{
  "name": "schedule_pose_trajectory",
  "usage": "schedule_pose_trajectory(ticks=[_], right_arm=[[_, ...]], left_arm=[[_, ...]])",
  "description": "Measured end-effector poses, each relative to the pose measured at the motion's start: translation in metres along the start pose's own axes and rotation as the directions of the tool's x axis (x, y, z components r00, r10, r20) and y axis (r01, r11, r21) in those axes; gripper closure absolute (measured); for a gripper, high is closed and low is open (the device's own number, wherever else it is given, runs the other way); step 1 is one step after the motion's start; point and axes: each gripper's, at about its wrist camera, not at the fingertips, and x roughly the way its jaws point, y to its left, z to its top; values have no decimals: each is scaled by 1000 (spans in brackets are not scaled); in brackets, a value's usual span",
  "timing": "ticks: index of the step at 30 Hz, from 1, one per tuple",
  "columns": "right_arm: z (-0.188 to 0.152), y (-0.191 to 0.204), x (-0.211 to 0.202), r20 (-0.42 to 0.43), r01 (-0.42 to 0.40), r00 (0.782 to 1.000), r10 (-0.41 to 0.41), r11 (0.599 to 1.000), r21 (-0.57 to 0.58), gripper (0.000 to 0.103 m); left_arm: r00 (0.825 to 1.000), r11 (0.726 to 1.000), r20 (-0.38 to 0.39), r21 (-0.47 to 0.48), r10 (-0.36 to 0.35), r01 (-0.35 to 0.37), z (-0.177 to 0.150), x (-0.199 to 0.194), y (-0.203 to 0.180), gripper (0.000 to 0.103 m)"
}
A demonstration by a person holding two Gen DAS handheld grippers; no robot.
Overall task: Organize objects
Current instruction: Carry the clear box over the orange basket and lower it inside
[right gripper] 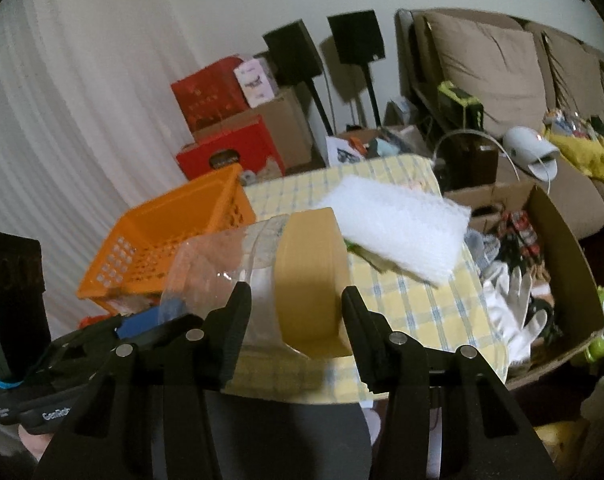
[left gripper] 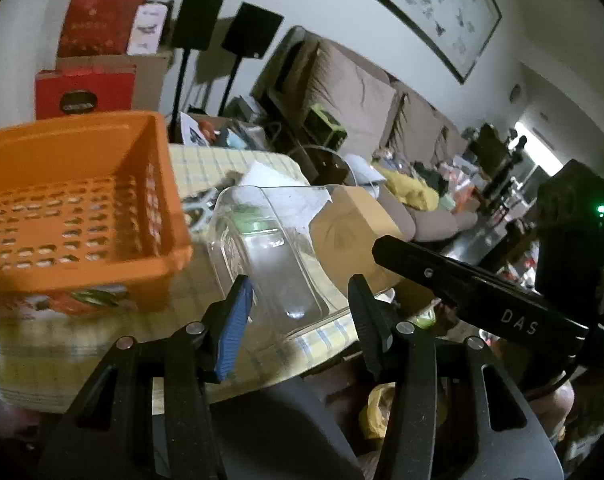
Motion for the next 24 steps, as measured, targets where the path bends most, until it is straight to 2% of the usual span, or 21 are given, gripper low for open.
schedule_pose_trajectory(ticks=[11,17,24], right_arm=[[40,68,26,27,-75,997,78,992,-99,55],[58,93,64,-13,-131,991,130,984,-121,55],[69,120,110,-61,-150,988,143,979,-138,55]], left_arm=[[992,995,94,-60,82,-77,40,-40,52,56],[988,987,88,-112,128,-118,61,-43,95,57],[980,974,70,-145,184,-173,76,-34,135,57]])
